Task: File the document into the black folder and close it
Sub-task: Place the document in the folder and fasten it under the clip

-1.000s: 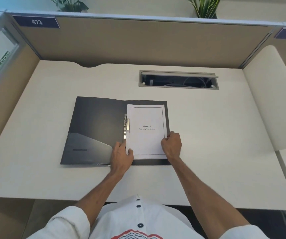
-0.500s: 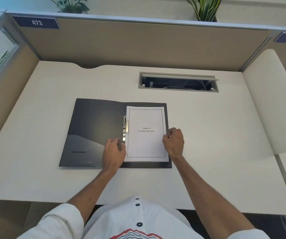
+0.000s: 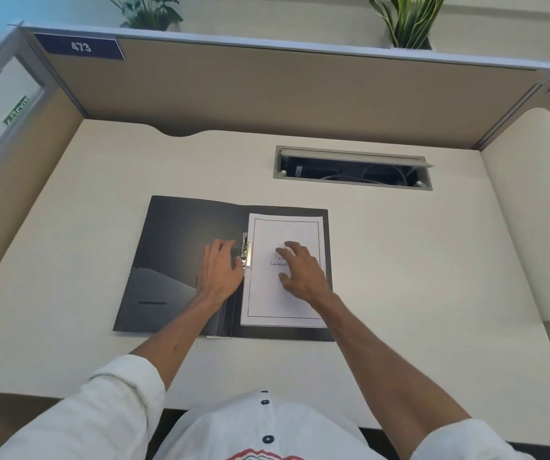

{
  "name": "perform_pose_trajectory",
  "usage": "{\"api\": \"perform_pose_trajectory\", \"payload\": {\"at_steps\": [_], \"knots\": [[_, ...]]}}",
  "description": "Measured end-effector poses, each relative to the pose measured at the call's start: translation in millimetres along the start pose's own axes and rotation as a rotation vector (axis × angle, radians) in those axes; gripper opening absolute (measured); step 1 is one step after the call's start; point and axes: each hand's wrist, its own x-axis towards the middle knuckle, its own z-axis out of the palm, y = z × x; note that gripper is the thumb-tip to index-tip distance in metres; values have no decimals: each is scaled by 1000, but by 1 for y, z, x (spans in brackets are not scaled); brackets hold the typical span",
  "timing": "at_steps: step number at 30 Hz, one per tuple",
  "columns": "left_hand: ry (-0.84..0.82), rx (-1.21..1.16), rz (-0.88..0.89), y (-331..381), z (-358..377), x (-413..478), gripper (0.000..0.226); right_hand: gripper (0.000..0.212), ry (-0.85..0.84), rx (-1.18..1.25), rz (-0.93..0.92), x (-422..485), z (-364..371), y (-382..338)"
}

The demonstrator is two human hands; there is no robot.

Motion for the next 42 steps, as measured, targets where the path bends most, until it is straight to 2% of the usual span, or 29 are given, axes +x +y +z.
{"api": "perform_pose_trajectory", "payload": {"at_steps": [17,22,28,32,37,42], "knots": [[-148,138,157,2,3,39,62,64,-23,-23,39,12,11,3],[-137,134,175,4,0,44,52,64,-22,-25,46,12,11,3],[-60,-18,163,3,-8,42,24,64,-16,-20,43,10,9,2],[-68,-27,192,-6,-15,32,13,63,-17,-37,37,8,8,2],[-109,-90,256,-17,-16,13,11,63,-17,-28,39,7,7,0],[-146,-105,248,-23,-11,0,15,63,-18,-31,38,6,7,0]]}}
